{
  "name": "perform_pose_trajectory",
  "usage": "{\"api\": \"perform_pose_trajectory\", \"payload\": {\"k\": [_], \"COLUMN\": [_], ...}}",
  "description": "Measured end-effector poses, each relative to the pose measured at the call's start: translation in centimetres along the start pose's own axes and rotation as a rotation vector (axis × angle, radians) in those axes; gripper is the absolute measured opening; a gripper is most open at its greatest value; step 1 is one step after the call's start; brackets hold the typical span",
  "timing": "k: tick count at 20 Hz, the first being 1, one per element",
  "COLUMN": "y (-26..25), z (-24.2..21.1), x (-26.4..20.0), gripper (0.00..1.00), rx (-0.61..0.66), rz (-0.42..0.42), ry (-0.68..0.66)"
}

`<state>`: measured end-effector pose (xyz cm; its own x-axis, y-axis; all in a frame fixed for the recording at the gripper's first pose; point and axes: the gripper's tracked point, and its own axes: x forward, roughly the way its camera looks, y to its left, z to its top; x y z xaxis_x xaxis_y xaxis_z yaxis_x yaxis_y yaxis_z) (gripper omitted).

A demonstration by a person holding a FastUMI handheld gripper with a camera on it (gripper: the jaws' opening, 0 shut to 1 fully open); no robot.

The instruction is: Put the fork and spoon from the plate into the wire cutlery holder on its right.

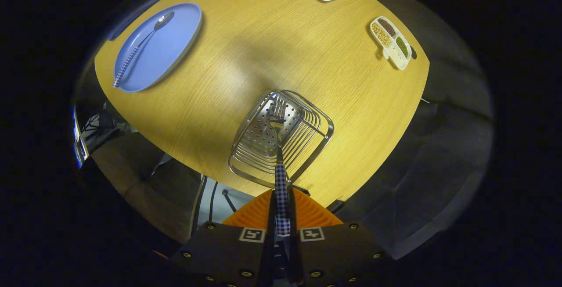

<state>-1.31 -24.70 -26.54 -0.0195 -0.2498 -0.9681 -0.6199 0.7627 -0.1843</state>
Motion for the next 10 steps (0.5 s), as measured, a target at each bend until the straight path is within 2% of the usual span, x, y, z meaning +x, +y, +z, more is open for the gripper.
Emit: {"api": "perform_pose_trajectory", "payload": {"k": [1,3,4,5,7,10], "y": [-0.1,-0.7,-0.4,-0.2,0.4,1.5], "z": [0.0,0.8,1.0,1.0,0.8,0.7], "x": [-0.4,-1.6,-2.5,-2.9,-3.6,-4.7], "gripper": [0.38,0.40,0.50,0.72,0.98,0.96], "rx": [0.016,0.047,0.082,0.108,0.131,0.177], "rz": [-0.020,-0.068,-0.075,-0.076,-0.085,-0.083], "ry": [-0.022,-0.119,-0.159,-0.190,-0.224,-0.265]}}
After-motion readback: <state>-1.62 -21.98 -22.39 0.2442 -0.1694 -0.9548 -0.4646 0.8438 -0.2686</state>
